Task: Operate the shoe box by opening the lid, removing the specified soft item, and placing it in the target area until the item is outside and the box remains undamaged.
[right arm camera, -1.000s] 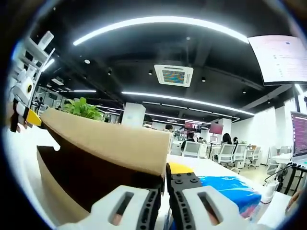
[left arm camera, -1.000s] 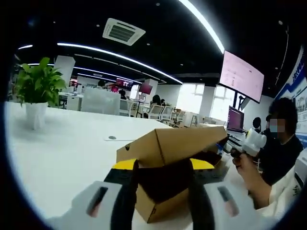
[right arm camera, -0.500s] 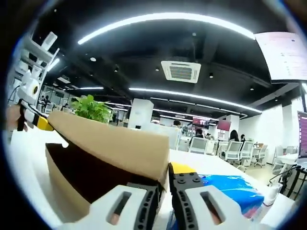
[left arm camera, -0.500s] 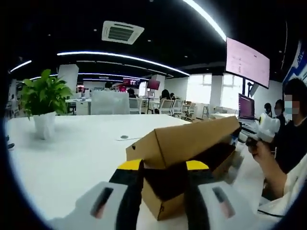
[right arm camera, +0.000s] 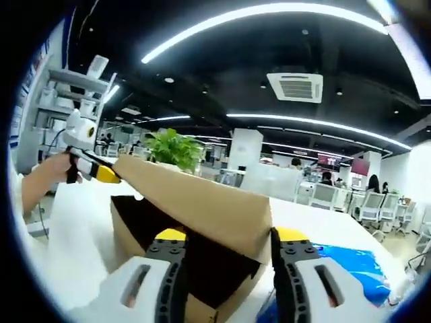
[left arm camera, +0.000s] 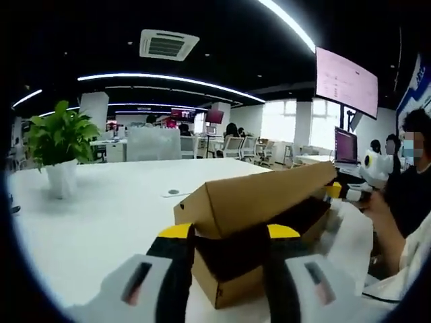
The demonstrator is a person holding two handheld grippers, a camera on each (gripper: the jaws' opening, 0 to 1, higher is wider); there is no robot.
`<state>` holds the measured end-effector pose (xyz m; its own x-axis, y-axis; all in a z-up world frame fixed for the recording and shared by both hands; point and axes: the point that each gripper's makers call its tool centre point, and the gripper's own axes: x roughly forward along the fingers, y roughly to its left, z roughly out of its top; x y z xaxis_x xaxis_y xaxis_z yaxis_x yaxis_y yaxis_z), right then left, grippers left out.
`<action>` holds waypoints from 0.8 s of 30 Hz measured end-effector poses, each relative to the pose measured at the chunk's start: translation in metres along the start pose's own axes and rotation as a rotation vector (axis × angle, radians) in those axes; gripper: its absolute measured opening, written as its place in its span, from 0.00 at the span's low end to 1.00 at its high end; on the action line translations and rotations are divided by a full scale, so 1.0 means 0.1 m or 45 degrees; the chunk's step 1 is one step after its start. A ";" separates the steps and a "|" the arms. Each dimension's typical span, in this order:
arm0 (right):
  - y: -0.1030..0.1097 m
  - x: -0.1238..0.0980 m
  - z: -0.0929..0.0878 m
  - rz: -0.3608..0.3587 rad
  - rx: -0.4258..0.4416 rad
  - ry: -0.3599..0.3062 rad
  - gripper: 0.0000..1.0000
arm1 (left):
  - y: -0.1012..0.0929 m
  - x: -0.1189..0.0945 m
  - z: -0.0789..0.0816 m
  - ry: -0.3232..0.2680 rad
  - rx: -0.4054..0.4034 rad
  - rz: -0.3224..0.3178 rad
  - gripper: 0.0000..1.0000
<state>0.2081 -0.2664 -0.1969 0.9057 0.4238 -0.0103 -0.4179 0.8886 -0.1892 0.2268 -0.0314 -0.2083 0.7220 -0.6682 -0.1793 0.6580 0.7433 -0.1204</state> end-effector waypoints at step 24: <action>0.21 -0.08 -0.14 0.207 0.161 -0.035 0.62 | 0.08 -0.04 -0.28 0.052 0.121 0.018 0.46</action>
<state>0.1934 -0.2534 -0.2141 0.8239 0.5667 -0.0034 -0.5658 0.8222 -0.0625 0.2231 -0.0222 -0.2358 0.7232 -0.6546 -0.2205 0.6666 0.7450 -0.0251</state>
